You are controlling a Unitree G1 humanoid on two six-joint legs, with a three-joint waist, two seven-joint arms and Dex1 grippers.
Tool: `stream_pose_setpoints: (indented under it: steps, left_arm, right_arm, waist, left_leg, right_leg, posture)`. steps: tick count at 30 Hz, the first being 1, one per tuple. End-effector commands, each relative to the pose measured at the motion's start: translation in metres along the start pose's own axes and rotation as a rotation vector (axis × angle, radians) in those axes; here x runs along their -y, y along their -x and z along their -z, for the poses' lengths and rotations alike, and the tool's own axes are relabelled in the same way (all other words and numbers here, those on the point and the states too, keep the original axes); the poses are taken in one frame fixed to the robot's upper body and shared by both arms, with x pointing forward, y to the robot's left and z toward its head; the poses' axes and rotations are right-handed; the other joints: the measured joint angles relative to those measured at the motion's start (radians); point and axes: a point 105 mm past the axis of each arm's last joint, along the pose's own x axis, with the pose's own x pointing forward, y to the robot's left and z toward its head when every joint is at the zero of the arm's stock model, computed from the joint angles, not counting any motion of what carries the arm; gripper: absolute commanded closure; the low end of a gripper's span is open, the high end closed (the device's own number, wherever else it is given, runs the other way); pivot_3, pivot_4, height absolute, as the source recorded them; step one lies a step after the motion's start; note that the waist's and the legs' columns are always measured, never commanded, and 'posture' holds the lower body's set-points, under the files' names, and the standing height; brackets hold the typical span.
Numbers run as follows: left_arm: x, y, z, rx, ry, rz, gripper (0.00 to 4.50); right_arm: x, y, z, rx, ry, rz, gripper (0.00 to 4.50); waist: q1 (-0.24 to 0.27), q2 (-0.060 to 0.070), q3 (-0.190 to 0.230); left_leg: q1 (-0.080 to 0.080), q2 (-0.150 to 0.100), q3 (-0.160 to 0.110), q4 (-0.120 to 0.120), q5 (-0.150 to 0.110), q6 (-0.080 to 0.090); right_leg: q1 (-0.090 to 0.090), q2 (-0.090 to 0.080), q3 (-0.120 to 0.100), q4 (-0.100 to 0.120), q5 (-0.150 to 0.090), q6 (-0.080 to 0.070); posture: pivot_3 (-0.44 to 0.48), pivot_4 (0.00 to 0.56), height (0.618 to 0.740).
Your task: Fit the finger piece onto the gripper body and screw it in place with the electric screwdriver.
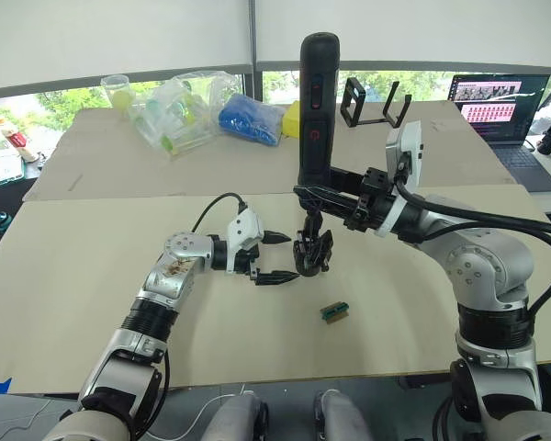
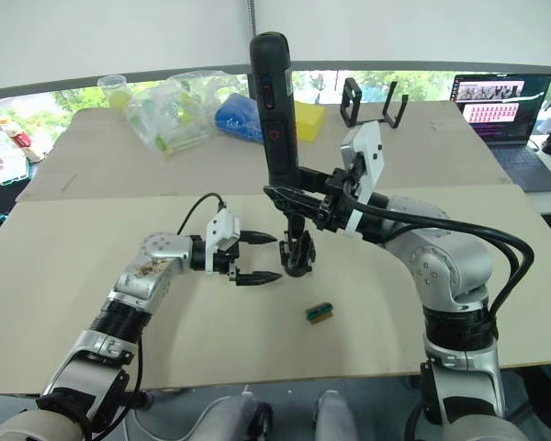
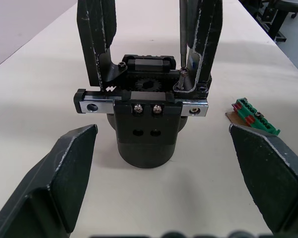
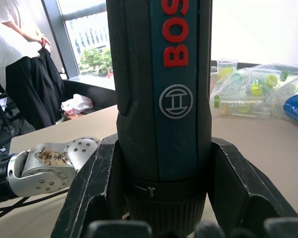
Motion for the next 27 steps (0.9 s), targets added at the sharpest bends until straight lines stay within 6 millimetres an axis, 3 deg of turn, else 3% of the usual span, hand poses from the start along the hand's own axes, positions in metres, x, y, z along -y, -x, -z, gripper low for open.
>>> stream_pose_setpoints:
  steps: [1, 27]
  left_arm:
    - [0.0014, -0.0009, -0.008, 0.019, -0.04, 0.006, 0.0]
    - [0.0014, -0.0022, -0.0084, 0.022, -0.036, 0.002, 0.0]
  right_arm:
    - [-0.0066, 0.0022, -0.0191, 0.069, 0.083, -0.022, 2.59]
    - [-0.0072, 0.002, -0.0185, 0.06, 0.118, -0.039, 2.59]
  waist:
    - [0.0, 0.0, 0.0]
    - [0.0, 0.0, 0.0]
  left_leg:
    - [0.0, 0.0, 0.0, 0.0, 0.0, 0.0]
    - [0.0, 0.0, 0.0, 0.0, 0.0, 0.0]
  right_leg:
    - [0.0, 0.0, 0.0, 0.0, 0.0, 0.0]
    - [0.0, 0.0, 0.0, 0.0, 0.0, 0.0]
  posture:
    - [0.0, 0.15, 0.74]
    - [0.0, 0.15, 0.74]
